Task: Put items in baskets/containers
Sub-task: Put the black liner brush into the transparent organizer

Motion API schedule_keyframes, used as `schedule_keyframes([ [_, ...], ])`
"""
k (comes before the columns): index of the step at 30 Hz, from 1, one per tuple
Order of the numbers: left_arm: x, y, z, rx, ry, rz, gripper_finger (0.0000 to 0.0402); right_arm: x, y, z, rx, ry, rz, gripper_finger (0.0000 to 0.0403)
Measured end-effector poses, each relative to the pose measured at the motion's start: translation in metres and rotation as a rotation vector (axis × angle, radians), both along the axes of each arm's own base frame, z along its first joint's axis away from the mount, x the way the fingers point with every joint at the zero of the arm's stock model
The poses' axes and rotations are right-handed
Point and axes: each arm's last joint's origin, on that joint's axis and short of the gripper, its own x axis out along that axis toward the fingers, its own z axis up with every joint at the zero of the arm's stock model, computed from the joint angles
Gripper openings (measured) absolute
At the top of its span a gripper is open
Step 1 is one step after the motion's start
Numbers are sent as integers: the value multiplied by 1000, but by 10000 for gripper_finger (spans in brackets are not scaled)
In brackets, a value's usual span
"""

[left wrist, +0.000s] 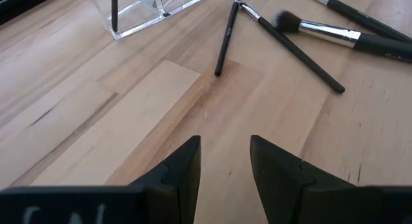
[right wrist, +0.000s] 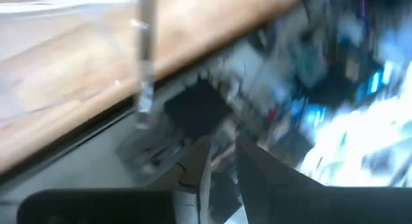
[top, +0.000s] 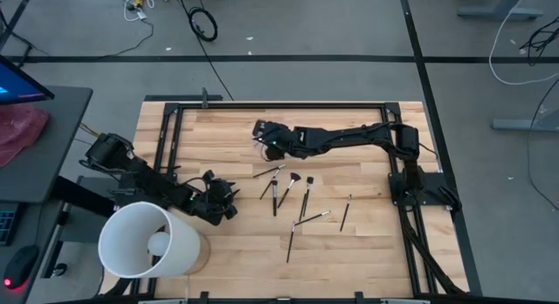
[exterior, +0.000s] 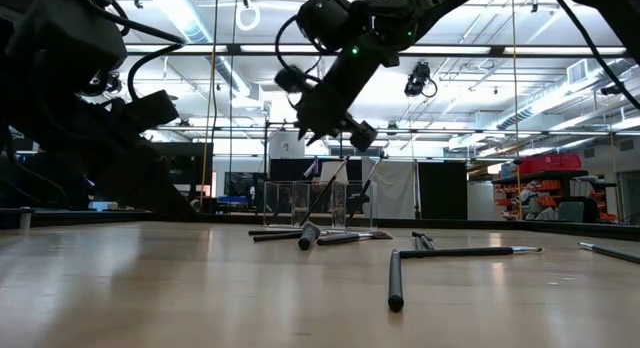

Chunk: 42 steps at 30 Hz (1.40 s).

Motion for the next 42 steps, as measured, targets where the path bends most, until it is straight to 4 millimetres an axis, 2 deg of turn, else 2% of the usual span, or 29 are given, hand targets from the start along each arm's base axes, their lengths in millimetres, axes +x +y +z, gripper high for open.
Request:
schedule_keyframes([
  [4, 1, 0, 0, -6, -10, 2, 138, -4, 2, 13, -6, -248, -278, 73],
  [6, 2, -1, 2, -11, -31, 6, 138, -16, 5, 21, 23, -264, -354, 68],
  [9, 6, -2, 6, -11, -100, 25, 138, -40, 14, 43, 123, -316, -432, 58],
  [12, 12, 0, 11, 21, -141, 24, 138, -69, 26, 73, 265, -451, -522, 50],
  [16, 21, 12, 16, 65, -150, 26, 138, -111, 40, 110, 586, -605, -614, 48],
  [18, 26, 22, 17, 59, -130, 2, 138, -127, 46, 121, 729, -652, -646, 50],
  [20, 32, 31, 18, 32, -115, -58, 138, -141, 50, 124, 803, -679, -648, 52],
  [22, 39, 38, 19, 23, -110, -148, 138, -154, 52, 118, 836, -706, -632, 54],
  [24, 45, 45, 20, 30, -135, -215, 138, -165, 54, 105, 895, -727, -620, 54],
  [28, 51, 59, 13, 34, -138, -209, 138, -186, 59, 61, 1076, -759, -548, 54],
  [30, 52, 66, 5, 30, -107, -188, 138, -190, 61, 38, 1193, -824, -455, 54],
  [33, 56, 75, -7, 3, -117, -205, 138, -191, 66, 7, 1404, -963, -218, 55],
  [35, 60, 81, -13, -4, -145, -228, 138, -194, 68, -11, 1485, -1055, -60, 55],
  [39, 63, 90, -23, 14, -180, -220, 138, -205, 69, -33, 1525, -1218, 103, 55],
  [42, 63, 95, -30, -4, -187, -234, 138, -203, 69, -43, 1524, -1211, 95, 61],
])
